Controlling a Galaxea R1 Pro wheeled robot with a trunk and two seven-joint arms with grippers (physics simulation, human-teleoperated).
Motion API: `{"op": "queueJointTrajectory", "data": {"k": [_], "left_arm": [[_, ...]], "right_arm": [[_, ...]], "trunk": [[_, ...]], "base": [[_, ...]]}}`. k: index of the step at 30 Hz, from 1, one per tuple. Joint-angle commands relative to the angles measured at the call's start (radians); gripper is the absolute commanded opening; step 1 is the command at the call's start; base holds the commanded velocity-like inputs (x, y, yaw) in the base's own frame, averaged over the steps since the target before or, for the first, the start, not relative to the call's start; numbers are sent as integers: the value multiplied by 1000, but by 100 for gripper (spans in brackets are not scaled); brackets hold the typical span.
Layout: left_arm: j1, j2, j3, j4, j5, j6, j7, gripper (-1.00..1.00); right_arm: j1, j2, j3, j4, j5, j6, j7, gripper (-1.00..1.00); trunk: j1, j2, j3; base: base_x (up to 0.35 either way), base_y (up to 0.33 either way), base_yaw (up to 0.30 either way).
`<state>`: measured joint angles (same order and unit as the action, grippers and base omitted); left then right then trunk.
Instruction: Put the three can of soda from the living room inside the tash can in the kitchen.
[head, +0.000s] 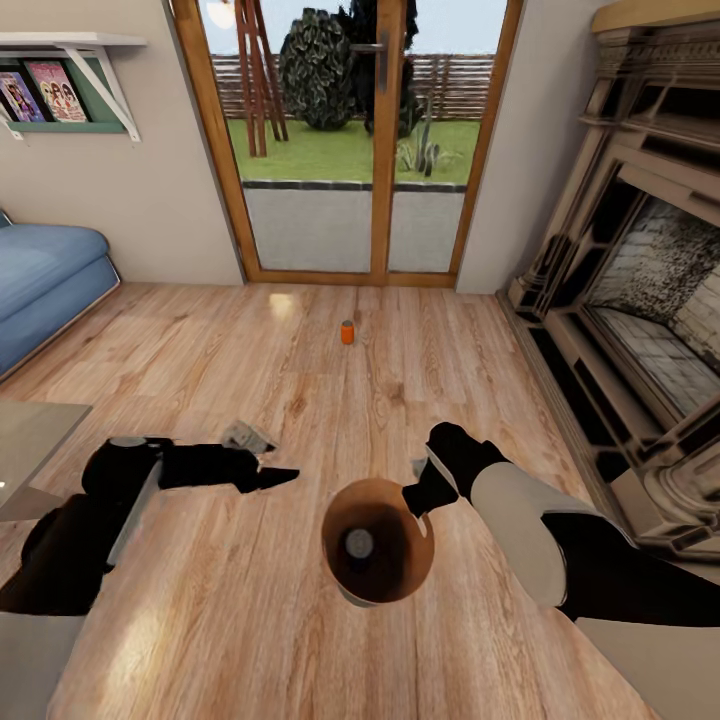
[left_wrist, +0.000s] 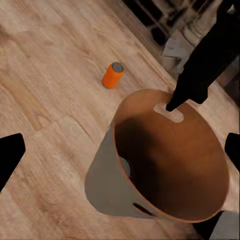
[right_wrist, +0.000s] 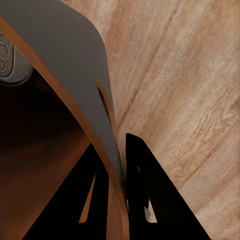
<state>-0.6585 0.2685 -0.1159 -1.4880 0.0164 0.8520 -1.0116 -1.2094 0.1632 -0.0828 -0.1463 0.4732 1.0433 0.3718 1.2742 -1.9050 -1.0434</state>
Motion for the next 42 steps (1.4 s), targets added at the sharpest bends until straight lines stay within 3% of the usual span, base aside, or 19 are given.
{"op": "queueJointTrajectory", "data": {"k": [1, 2, 3, 4, 6, 8, 9, 10, 11, 12, 14, 15, 17, 18, 19, 20, 24, 34, 42], "left_arm": [[12, 7, 103, -4, 1, -12, -52, 100], [16, 10, 150, -6, 0, -17, -72, 100], [25, 15, 269, -6, -6, -29, -110, 100], [35, 16, 321, -3, -15, -44, -118, 100], [59, 13, 356, 6, -33, -79, -107, 100], [112, 7, 388, 33, -68, -162, -40, 100], [130, 4, 394, 48, -77, -193, -5, 100], [161, -4, 403, 94, -90, -263, 77, 100], [173, -9, 406, 124, -95, -301, 121, 100], [191, -18, 409, 193, -101, -382, 210, 100], [202, -26, 411, 270, -106, -461, 297, 100], [209, -32, 412, 350, -108, -532, 377, 100], [213, -36, 412, 426, -109, -594, 444, 100], [216, -39, 411, 496, -109, -652, 494, 100], [220, -47, 411, 608, -109, -766, 549, 100], [221, -57, 411, 647, -110, -814, 563, 100], [222, -90, 410, 704, -110, -884, 581, 100], [223, -108, 409, 782, -111, -948, 589, 100], [223, -115, 409, 803, -109, -955, 588, 100]], "right_arm": [[0, -3, -13, 1, -28, 4, 4, -100], [0, -5, -13, 1, -28, 4, 4, -100], [0, -9, -14, 1, -28, 4, 4, -100], [0, -12, -14, 1, -28, 4, 4, -100], [1, -16, -14, 1, -28, 4, 4, -100], [1, -28, -14, 2, -28, 4, 4, -100], [2, -34, -14, 2, -28, 4, 4, -100], [2, -45, -14, 1, -28, 4, 4, -100], [3, -52, -14, 1, -27, 4, 4, -100], [5, -65, -14, 0, -27, 4, 4, -100], [7, -80, -14, 0, -27, 4, 4, -100], [9, -93, -14, -1, -27, 4, 3, -100], [13, -110, -14, -2, -27, 4, 3, -100], [19, -129, -14, -2, -27, 4, 3, -100], [32, -163, -16, -4, -30, 4, 6, -100], [37, -173, -17, -5, -30, 3, 6, -100], [63, -196, -19, -5, -29, -45, 5, -100], [175, -273, -28, -4, -35, -254, 6, -100], [202, -281, -31, -12, -39, -302, 12, -100]], "trunk": [[0, 0, 0], [0, 0, 0], [0, 0, 0], [0, 0, 0], [0, 0, 0], [0, 0, 0], [0, 0, 0], [0, 0, 0], [0, 0, 0], [0, 0, 0], [0, 0, 0], [0, 0, 0], [0, 0, 0], [0, 0, 0], [0, 0, 0], [0, 0, 0], [0, 0, 0], [0, 0, 0], [0, 0, 0]], "base": [[0, 0, 0], [0, 0, 0], [0, 0, 0], [0, 0, 0], [0, 0, 0], [0, 0, 0], [0, 0, 0], [0, 0, 0], [0, 0, 0], [0, 0, 0], [0, 0, 0], [0, 0, 0], [0, 0, 0], [0, 0, 0], [0, 0, 0], [0, 0, 0], [0, 0, 0], [0, 0, 0], [0, 0, 0]]}}
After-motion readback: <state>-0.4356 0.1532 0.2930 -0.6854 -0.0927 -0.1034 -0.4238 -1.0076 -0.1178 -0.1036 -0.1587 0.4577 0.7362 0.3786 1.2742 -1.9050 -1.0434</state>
